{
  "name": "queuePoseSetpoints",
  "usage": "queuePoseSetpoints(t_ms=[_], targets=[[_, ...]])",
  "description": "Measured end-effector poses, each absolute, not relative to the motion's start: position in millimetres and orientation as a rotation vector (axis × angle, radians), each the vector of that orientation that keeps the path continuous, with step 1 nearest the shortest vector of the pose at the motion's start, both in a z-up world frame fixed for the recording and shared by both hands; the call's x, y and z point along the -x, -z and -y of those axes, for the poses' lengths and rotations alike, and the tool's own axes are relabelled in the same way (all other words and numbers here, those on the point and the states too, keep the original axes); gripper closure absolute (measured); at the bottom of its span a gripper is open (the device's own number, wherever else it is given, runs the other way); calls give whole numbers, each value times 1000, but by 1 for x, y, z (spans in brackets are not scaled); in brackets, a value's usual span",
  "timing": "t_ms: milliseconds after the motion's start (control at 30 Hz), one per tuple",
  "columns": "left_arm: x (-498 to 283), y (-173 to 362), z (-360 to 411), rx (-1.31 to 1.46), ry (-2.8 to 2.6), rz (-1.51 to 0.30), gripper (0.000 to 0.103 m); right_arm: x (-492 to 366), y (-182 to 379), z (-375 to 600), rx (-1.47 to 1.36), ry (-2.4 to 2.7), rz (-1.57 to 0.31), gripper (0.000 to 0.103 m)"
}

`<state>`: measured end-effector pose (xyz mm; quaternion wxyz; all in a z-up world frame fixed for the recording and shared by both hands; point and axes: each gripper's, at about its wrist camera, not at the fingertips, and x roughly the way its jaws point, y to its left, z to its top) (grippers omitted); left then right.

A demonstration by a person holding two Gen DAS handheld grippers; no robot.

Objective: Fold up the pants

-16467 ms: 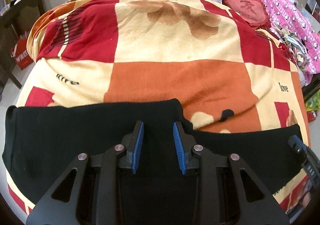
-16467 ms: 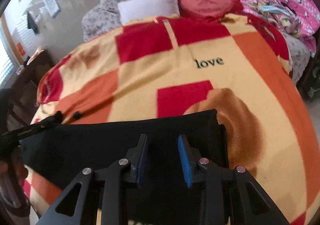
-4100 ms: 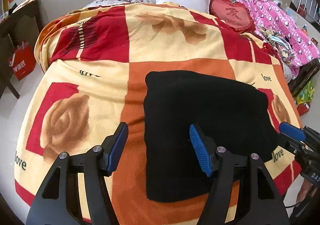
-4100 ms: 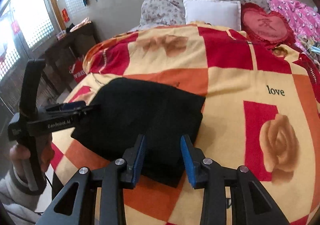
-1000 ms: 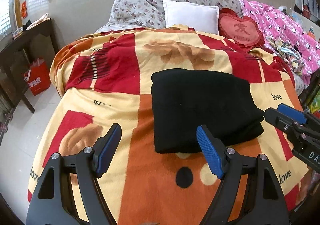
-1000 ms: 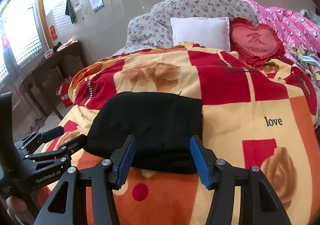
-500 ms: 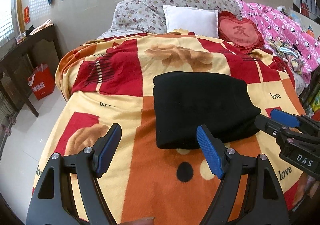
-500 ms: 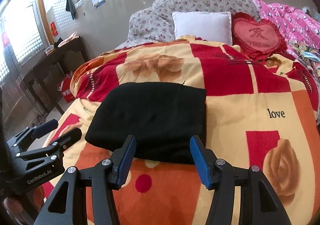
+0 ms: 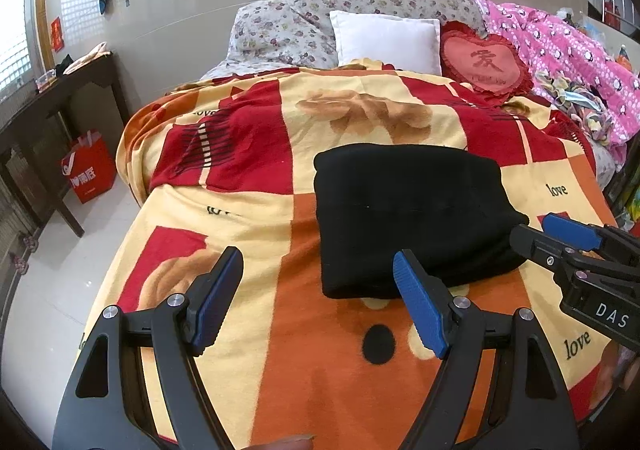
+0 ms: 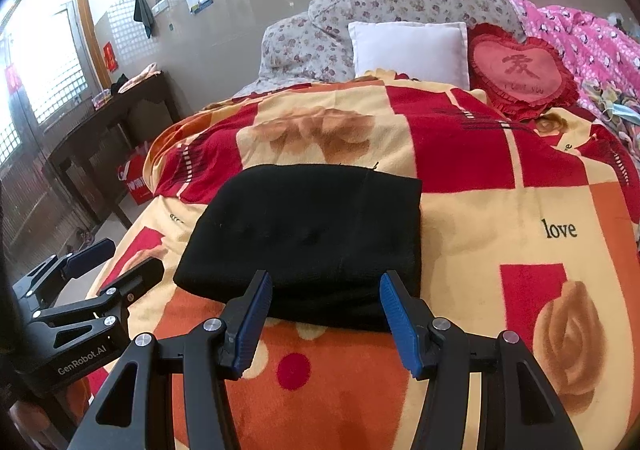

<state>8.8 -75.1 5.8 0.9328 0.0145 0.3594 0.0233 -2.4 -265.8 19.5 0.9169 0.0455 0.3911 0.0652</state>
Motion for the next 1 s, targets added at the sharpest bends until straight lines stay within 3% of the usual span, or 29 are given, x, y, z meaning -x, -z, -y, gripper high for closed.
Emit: queuePoseSetpoints(t_ms=[1000], targets=[[-9,1,74,-16,-51,-757,24,-1,-13,258,-83,-149,-829,49]])
